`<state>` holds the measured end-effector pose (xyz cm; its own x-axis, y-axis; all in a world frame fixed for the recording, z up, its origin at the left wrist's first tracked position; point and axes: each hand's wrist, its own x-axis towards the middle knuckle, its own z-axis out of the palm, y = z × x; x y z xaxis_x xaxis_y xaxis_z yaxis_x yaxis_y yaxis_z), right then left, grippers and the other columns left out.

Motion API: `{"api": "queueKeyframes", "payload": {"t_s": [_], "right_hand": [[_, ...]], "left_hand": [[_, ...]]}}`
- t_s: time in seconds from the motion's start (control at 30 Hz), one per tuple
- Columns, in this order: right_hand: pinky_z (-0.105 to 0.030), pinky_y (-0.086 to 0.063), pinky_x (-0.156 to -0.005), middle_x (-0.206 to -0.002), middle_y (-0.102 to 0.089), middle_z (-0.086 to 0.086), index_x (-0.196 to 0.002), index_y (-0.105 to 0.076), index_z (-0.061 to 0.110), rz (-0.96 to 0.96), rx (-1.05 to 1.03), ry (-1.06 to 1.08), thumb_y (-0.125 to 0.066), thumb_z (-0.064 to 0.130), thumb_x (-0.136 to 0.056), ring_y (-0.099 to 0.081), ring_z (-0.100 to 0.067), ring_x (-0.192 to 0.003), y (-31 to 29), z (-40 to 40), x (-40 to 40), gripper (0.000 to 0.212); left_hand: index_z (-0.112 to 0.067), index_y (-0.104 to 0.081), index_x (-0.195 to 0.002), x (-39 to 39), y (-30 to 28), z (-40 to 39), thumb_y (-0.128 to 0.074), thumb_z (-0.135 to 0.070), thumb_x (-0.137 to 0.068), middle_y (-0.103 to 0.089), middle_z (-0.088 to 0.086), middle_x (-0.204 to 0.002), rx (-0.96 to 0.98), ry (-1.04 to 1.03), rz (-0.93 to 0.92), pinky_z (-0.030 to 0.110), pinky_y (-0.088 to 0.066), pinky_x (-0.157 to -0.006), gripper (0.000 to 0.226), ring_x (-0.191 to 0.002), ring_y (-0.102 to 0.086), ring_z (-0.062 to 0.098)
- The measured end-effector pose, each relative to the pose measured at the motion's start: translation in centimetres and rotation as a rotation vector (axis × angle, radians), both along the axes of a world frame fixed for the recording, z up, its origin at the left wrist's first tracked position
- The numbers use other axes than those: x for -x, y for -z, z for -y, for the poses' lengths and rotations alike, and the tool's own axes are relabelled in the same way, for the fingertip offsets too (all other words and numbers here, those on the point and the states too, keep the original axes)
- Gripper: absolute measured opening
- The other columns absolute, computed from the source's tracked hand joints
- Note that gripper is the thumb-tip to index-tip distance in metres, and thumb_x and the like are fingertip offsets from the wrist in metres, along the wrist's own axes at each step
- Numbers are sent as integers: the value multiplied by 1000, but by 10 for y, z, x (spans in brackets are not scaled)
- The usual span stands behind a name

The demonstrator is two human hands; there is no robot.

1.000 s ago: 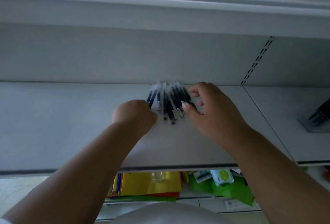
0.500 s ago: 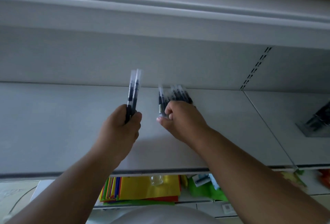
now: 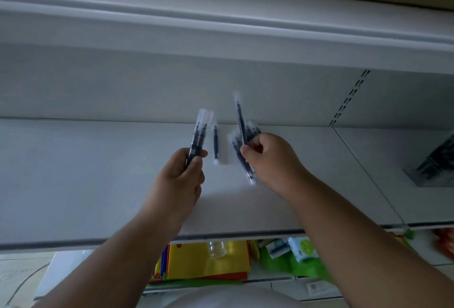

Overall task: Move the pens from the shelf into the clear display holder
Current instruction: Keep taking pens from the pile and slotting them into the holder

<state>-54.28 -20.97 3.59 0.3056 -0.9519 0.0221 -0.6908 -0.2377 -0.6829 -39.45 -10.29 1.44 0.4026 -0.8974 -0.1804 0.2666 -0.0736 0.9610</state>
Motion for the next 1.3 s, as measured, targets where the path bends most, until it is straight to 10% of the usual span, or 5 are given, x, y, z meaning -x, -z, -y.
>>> {"api": "queueKeyframes", "payload": {"t_s": [0.4, 0.6, 1.0, 1.3], "right_hand": [[-34, -44, -60, -71, -65, -7, -75, -53, 29, 440, -57, 215, -61, 12, -83, -60, -15, -57, -18, -38, 124, 20], [-21, -43, -48, -78, -66, -11, -97, -52, 8, 633, 112, 400, -49, 16, -101, -52, -15, -53, -29, -75, 209, 10], [-30, -50, -65, -84, -66, -2, -102, -50, 32, 503, 287, 532, -55, 16, -98, -61, -12, -63, -26, -121, 443, 17], [-35, -53, -58, -77, -68, -3, -91, -56, 18, 436, 264, 518, -42, 31, -103, -60, -13, -59, -22, -88, 543, 23]], "left_hand": [[-13, -65, -94, 106, -3, 37, -45, -8, -102, -43, -3, -60, -46, 251, -1, 18, -24, -39, 23, -45, -30, 8], [-13, -55, -79, 191, -8, 37, -44, -13, -101, -36, -5, -54, -21, 430, 58, 20, -23, -38, 25, -41, -27, 8], [-20, -48, -69, 416, -3, 10, -45, -28, -104, -37, -5, -54, 4, 602, 81, 27, -23, -46, 35, -47, -28, 12], [-26, -50, -62, 508, 6, 30, -46, -37, -101, -40, -3, -56, -40, 584, 215, 32, -27, -50, 41, -48, -32, 14]]}}
